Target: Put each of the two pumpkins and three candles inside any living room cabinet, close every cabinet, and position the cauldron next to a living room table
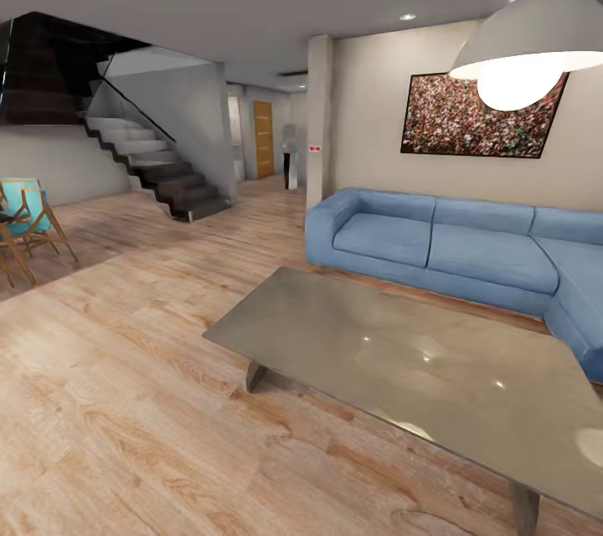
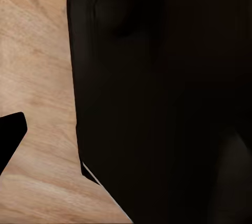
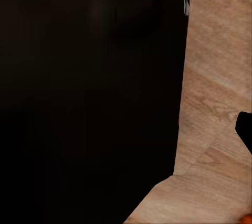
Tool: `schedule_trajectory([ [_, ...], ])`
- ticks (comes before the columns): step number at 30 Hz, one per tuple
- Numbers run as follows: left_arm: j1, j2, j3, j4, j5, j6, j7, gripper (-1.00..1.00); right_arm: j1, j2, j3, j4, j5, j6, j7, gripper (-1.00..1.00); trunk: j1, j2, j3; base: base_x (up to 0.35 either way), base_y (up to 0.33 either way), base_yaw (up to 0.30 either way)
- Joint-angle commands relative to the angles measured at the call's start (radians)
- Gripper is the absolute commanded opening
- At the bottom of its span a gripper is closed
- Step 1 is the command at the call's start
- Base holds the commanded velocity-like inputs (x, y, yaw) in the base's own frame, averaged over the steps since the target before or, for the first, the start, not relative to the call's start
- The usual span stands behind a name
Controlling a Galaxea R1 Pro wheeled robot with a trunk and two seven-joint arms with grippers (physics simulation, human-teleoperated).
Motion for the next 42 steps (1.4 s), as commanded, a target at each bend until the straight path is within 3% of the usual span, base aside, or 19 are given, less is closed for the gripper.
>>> schedule_trajectory([
  [1, -0.001, -0.006, 0.006, -0.002, 0.005, -0.006, -0.006, 1.00, -0.001, -0.001, 0.000, 0.002, -0.004, -0.006, -0.006, 1.00, 0.000, -0.001, -0.001, 0.000, 0.000, 0.000],
  [20, 0.005, -0.011, 0.013, -0.052, 0.004, -0.094, -0.007, 1.00, -0.015, 0.000, -0.001, 0.002, -0.004, -0.112, -0.112, 1.00, 0.000, -0.001, -0.001, 0.000, 0.000, 0.000],
  [26, 0.005, -0.011, 0.014, -0.058, 0.003, -0.128, -0.007, 1.00, -0.015, 0.000, -0.001, 0.002, -0.004, -0.146, -0.111, 1.00, 0.000, -0.001, 0.000, 0.000, 0.000, 0.045],
  [27, 0.005, -0.011, 0.014, -0.058, 0.003, -0.210, -0.007, 1.00, -0.015, 0.000, -0.001, 0.002, -0.004, -0.360, -0.111, 1.00, 0.000, -0.001, 0.001, 0.000, 0.000, 0.187],
  [42, 0.005, -0.011, 0.012, -0.060, 0.003, -0.212, -0.007, 1.00, -0.015, 0.002, 0.000, 0.002, -0.003, -0.362, -0.110, 1.00, 0.000, -0.001, 0.000, 0.000, 0.000, 0.077],
])
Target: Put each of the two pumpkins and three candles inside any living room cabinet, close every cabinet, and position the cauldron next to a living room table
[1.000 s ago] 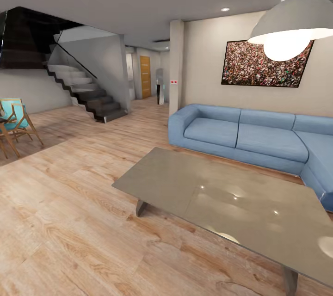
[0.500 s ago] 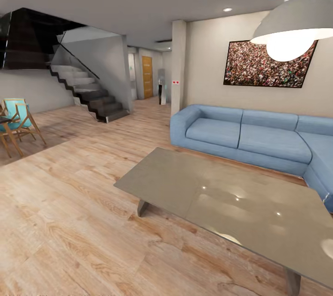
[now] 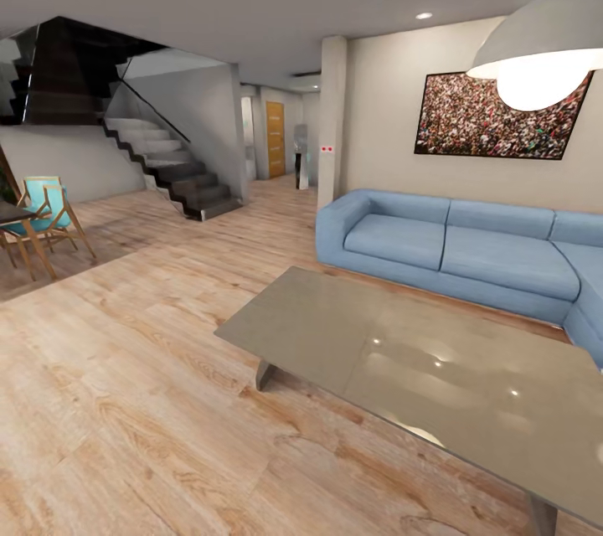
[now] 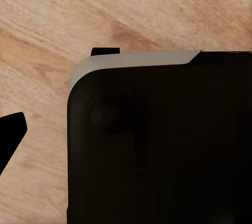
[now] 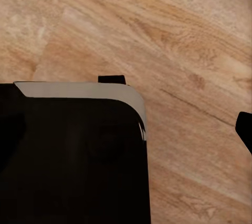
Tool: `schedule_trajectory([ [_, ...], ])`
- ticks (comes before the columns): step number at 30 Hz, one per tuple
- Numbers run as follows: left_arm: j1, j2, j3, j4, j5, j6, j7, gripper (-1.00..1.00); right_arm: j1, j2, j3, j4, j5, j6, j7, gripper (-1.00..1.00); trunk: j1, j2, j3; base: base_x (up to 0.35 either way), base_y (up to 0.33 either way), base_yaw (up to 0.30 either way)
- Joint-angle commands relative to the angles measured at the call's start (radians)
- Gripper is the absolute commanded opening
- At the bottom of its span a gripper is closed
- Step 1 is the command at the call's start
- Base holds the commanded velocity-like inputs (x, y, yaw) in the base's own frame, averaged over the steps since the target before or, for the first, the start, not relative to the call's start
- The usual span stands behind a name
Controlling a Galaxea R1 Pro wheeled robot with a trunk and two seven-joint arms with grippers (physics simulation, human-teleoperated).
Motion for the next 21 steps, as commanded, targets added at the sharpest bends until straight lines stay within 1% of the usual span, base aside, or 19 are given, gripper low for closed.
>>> schedule_trajectory([
  [1, 0.000, 0.000, 0.001, -0.002, 0.000, -0.001, -0.001, 1.00, 0.000, 0.000, 0.000, 0.001, 0.000, -0.002, -0.002, 1.00, 0.000, 0.000, -0.001, 0.000, 0.000, 0.000],
  [16, 0.000, 0.001, 0.000, -0.002, 0.000, -0.003, 0.000, 1.00, 0.000, 0.003, -0.001, 0.001, 0.000, 0.003, -0.004, 1.00, 0.000, 0.000, -0.001, 0.000, -0.001, 0.000],
  [21, 0.000, 0.001, -0.001, -0.001, 0.000, -0.034, 0.000, 1.00, 0.000, 0.005, -0.001, 0.001, 0.000, 0.004, -0.006, 1.00, 0.000, 0.000, -0.001, 0.000, -0.100, 0.000],
])
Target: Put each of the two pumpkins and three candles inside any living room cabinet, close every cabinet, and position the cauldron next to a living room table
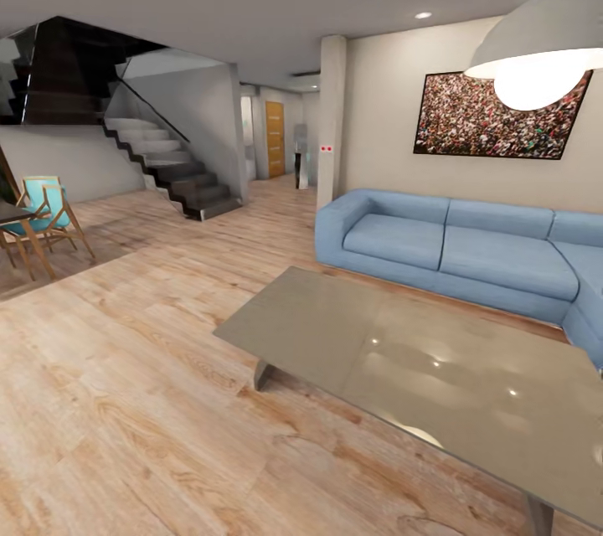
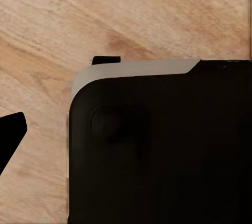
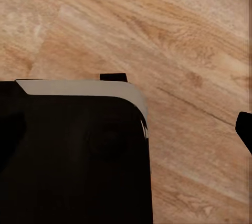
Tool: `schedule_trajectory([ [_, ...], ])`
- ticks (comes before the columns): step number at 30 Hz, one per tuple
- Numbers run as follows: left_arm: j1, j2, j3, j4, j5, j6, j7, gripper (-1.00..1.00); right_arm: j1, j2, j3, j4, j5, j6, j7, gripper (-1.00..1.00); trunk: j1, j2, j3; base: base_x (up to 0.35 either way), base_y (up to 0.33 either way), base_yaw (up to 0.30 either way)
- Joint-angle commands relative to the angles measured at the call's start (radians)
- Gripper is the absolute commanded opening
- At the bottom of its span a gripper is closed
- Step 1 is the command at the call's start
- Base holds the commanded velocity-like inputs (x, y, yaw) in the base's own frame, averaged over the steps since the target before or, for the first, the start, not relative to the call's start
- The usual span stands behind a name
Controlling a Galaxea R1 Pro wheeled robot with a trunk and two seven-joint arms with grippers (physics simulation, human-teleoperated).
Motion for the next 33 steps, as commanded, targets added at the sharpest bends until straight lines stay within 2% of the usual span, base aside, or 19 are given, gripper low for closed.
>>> schedule_trajectory([
  [1, 0.000, 0.000, 0.000, -0.001, 0.000, -0.004, -0.001, 1.00, 0.000, 0.000, 0.000, 0.001, 0.000, -0.003, -0.003, 1.00, 0.000, 0.000, -0.001, 0.000, -0.070, 0.000],
  [6, 0.000, 0.000, -0.003, -0.001, 0.000, -0.009, -0.001, 1.00, 0.000, 0.002, 0.000, 0.001, 0.000, -0.003, -0.004, 1.00, 0.000, 0.000, -0.002, 0.000, -0.022, 0.166],
  [27, 0.000, -0.001, -0.006, 0.000, -0.006, -0.010, -0.001, 1.00, 0.000, 0.010, 0.000, 0.001, -0.002, -0.010, -0.004, 1.00, 0.000, 0.000, -0.011, 0.000, -0.001, 0.275],
  [33, 0.000, 0.001, 0.002, -0.001, 0.000, -0.010, 0.000, 1.00, 0.000, 0.031, 0.000, 0.001, -0.001, -0.012, 0.000, 1.00, 0.000, 0.000, -0.013, 0.000, 0.000, 0.279],
])
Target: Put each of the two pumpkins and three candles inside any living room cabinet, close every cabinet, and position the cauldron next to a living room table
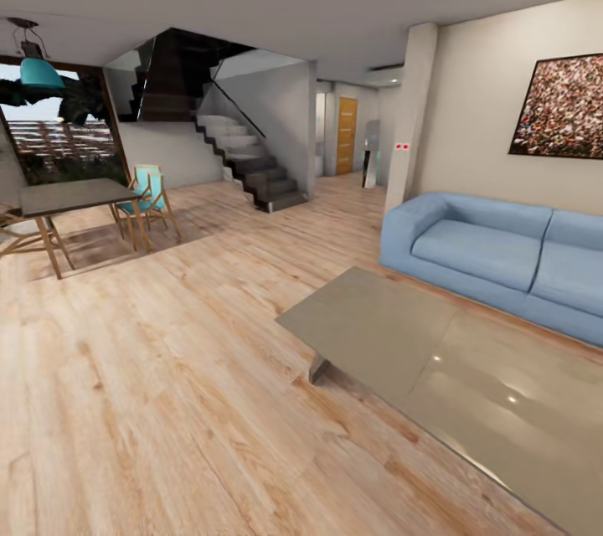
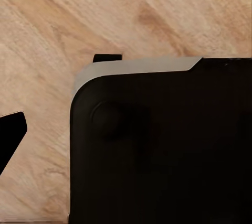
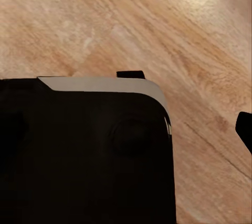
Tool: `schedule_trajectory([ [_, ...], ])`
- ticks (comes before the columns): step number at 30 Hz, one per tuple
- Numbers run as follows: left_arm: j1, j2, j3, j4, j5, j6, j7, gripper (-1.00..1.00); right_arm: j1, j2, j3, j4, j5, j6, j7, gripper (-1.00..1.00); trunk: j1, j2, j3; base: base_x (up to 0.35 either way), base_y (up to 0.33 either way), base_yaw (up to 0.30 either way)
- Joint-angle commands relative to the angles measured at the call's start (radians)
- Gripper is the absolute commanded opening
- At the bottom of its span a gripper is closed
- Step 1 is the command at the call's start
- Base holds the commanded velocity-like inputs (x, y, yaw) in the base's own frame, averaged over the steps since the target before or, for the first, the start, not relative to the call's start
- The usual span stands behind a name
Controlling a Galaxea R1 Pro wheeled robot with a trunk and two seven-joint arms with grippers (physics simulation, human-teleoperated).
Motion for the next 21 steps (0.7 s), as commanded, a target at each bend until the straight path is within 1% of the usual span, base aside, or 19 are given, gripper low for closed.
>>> schedule_trajectory([
  [1, 0.000, 0.000, 0.001, -0.002, 0.000, -0.001, -0.001, 1.00, 0.000, 0.001, 0.000, 0.001, 0.000, -0.003, -0.003, 1.00, 0.000, 0.000, -0.001, 0.000, 0.000, 0.279],
  [21, 0.000, 0.002, -0.001, -0.007, -0.003, -0.001, 0.003, 1.00, 0.000, 0.005, 0.000, 0.001, -0.001, -0.001, -0.007, 1.00, 0.000, 0.000, -0.001, 0.000, 0.000, 0.279],
])
